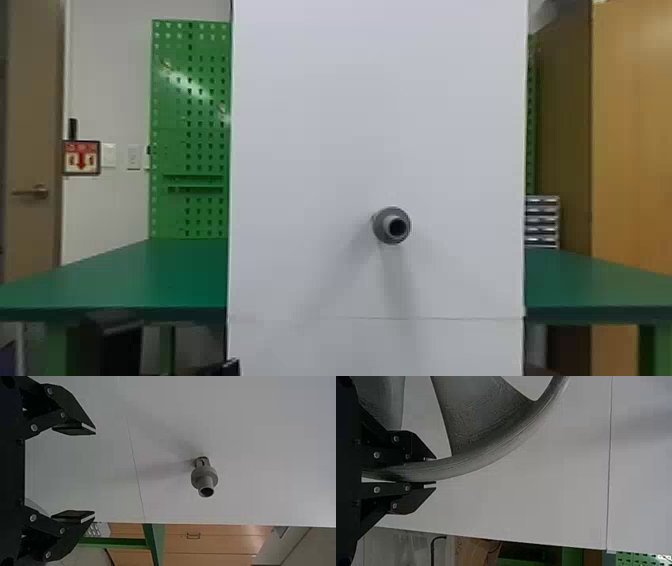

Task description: Hold the wheel and insert it

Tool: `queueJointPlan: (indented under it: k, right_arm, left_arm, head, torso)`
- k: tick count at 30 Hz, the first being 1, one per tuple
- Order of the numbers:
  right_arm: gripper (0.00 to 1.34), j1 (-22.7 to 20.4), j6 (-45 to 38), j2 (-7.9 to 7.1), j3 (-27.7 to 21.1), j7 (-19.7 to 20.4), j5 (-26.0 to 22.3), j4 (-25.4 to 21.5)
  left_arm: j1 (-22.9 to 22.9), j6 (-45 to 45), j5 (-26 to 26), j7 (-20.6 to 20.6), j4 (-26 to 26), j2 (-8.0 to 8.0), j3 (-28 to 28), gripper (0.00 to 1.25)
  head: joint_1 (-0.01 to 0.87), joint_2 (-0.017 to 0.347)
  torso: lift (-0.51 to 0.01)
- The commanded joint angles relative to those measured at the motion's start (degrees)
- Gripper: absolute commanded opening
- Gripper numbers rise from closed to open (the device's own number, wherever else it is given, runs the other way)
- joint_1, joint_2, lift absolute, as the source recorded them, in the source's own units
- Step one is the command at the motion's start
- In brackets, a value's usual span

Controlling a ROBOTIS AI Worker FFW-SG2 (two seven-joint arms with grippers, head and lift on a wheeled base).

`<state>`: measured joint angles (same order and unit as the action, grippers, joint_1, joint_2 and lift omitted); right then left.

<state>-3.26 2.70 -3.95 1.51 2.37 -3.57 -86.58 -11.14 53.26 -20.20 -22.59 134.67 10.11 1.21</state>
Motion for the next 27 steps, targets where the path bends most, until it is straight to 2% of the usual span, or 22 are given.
queueJointPlan:
  k: [1,8,16,24,27]
  right_arm:
    - [0.20,-0.16,-1.21,0.00,-0.01,0.00,-0.48,-0.88]
    - [0.20,0.10,-3.14,0.44,0.34,0.00,-0.12,-3.07]
    - [0.20,0.72,-8.15,1.84,-1.07,0.00,1.02,-8.17]
    - [0.20,1.86,-14.21,2.02,-1.59,0.00,1.46,-13.36]
    - [0.20,2.47,-16.76,1.67,-1.42,0.00,1.46,-14.94]
  left_arm:
    - [0.07,0.00,-0.02,0.00,-0.02,0.09,-0.07,0.75]
    - [0.15,0.00,-0.11,0.00,-0.02,0.17,-0.07,0.75]
    - [0.15,0.00,-0.19,0.00,-0.02,0.17,-0.16,0.75]
    - [0.15,0.00,-0.19,0.00,-0.02,0.17,-0.16,0.75]
    - [0.24,0.00,-0.28,0.00,-0.02,0.17,-0.16,0.75]
  head:
    - [0.000,0.005]
    - [0.000,0.005]
    - [0.000,0.005]
    - [0.000,0.005]
    - [0.000,0.005]
  torso:
    - [-0.497]
    - [-0.497]
    - [-0.497]
    - [-0.497]
    - [-0.497]
